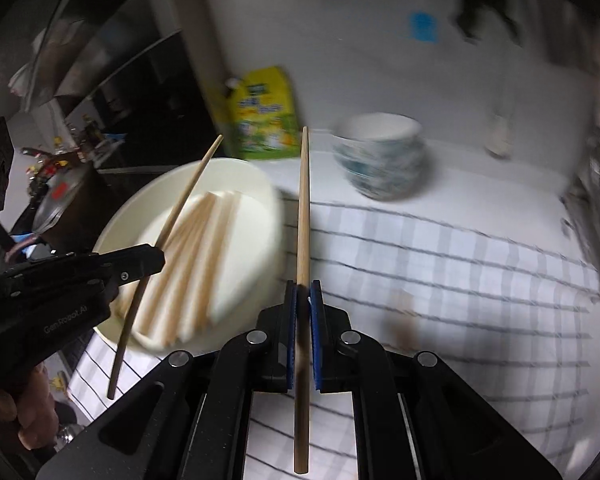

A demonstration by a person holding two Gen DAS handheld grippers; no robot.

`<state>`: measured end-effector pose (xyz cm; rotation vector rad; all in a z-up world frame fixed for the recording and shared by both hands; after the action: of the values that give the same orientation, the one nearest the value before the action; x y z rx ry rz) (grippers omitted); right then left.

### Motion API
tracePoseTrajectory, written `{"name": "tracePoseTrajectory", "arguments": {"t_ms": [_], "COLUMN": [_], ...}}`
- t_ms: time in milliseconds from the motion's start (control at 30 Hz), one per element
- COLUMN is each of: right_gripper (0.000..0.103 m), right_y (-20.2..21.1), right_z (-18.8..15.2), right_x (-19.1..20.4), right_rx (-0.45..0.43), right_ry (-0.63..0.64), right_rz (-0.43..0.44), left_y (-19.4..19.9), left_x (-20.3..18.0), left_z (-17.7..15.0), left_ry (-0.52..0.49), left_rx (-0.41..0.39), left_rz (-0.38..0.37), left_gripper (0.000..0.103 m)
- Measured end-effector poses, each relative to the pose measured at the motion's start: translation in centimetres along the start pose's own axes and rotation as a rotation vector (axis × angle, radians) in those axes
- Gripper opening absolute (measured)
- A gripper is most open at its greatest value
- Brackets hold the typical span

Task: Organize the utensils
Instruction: 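Carry both held chopsticks up and over the white basin, then open both tools to release the chopsticks into the basin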

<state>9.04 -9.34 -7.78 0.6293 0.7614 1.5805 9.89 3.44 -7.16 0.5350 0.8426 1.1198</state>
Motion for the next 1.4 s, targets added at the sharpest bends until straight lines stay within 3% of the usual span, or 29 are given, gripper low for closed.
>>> {"name": "tracePoseTrajectory", "arguments": {"t_ms": [233, 400, 667, 1000, 1100, 1167, 1400], "right_gripper": [0.006, 0.006, 0.006, 0.007, 0.026, 0.028, 0.028], "right_y": [-2.9, -6.0, -9.7, -10.5, -10.2, -9.5, -7.9], "right_z": [3.5, 3.7, 1.8, 0.8, 1.4, 1.6, 1.7], "right_x": [7.9, 10.8, 10.7, 10.9, 10.9, 10.8, 10.6], "right_rx": [0.020, 0.085, 0.203, 0.220, 0.195, 0.173, 0.149], "right_ry": [0.043, 0.058, 0.017, 0.006, 0.001, -0.001, -0.004], "right_rz": [0.069, 0.049, -0.013, -0.043, -0.046, -0.051, -0.046], "left_y": [1.1, -0.1, -3.3, -4.8, -4.5, -3.9, -2.1], "left_x": [7.7, 11.2, 14.9, 15.7, 15.9, 16.1, 16.1], "left_z": [1.8, 2.2, 1.1, 0.5, 0.3, 0.4, 0.4], "left_ry": [0.058, 0.071, 0.073, 0.064, 0.074, 0.078, 0.086], "left_rx": [-0.011, 0.013, 0.090, 0.150, 0.151, 0.134, 0.103], "left_rz": [0.072, 0.092, 0.103, 0.099, 0.099, 0.108, 0.119], "left_gripper": [0.008, 0.008, 0.008, 0.008, 0.023, 0.049, 0.057]}}
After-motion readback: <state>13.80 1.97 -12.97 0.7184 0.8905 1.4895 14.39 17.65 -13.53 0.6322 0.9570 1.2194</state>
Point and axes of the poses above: each gripper's, at about its wrist camera, not at the fingertips, and y roughly against the way its jaws point, x to its left, z to its top, the point moved 5 cm from there along -y, roughly the way its jaws point, and after that the axes turned 14 degrees about -z, right-handed, at the moved point
